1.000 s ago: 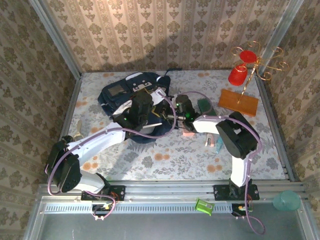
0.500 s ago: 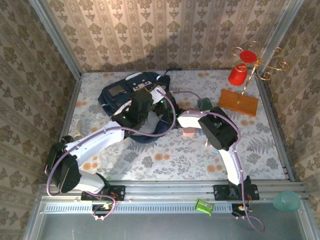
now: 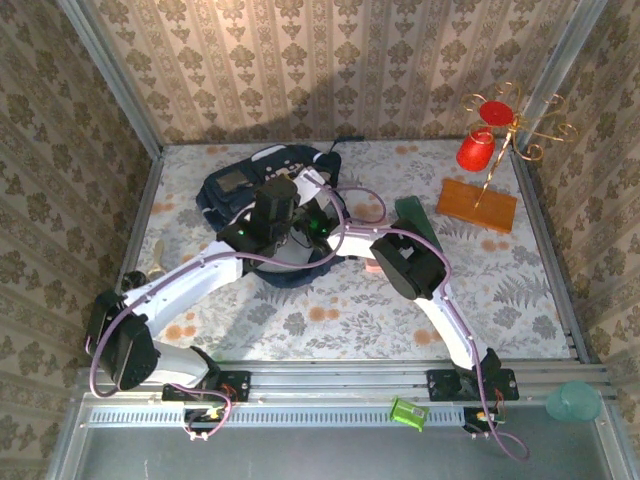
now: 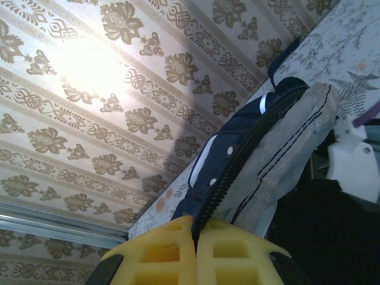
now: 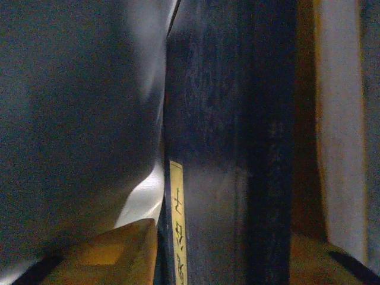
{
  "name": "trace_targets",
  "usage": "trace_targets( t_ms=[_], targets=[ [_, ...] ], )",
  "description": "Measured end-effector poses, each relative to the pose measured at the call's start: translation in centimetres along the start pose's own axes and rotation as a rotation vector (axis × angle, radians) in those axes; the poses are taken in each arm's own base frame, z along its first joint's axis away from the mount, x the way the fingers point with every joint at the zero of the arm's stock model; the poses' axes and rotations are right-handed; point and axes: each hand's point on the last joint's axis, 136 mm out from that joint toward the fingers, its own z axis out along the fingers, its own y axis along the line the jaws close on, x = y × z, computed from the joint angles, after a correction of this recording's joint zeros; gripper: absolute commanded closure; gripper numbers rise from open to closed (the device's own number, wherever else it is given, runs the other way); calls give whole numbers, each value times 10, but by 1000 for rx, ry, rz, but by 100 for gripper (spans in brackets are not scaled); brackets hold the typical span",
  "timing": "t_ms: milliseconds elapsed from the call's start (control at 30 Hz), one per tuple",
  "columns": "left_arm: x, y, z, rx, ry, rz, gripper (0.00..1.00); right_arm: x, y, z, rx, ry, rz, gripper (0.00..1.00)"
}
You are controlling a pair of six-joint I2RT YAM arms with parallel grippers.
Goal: Pack the student bag
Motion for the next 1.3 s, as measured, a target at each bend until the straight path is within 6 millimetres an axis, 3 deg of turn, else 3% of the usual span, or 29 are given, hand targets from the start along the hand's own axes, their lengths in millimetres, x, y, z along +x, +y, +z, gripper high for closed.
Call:
trace_targets(
  t_ms=[200, 367, 567, 733, 867, 1067, 1300],
  targets=[
    [5, 2, 3, 16, 5, -40, 100, -14, -18, -26, 33, 9, -80, 46],
    [7, 2, 4, 29, 10, -55, 100, -17, -12, -35, 22, 42, -144, 71],
    [8, 0, 4, 42, 13, -73, 100, -7, -8, -27, 12, 92, -160, 83],
    [8, 0, 4, 47, 15, -88, 100, 2, 8, -15, -7, 121, -168, 78],
    [7, 2, 4, 46, 15, -99, 100, 5, 5, -18, -6, 148, -205, 69],
    [10, 5, 6, 41, 22, -122, 100, -1, -25, -61, 34, 239, -294, 60],
    [24, 2, 11, 43, 41, -170, 100, -33, 14, -127, -89, 317, -439, 53]
  ],
)
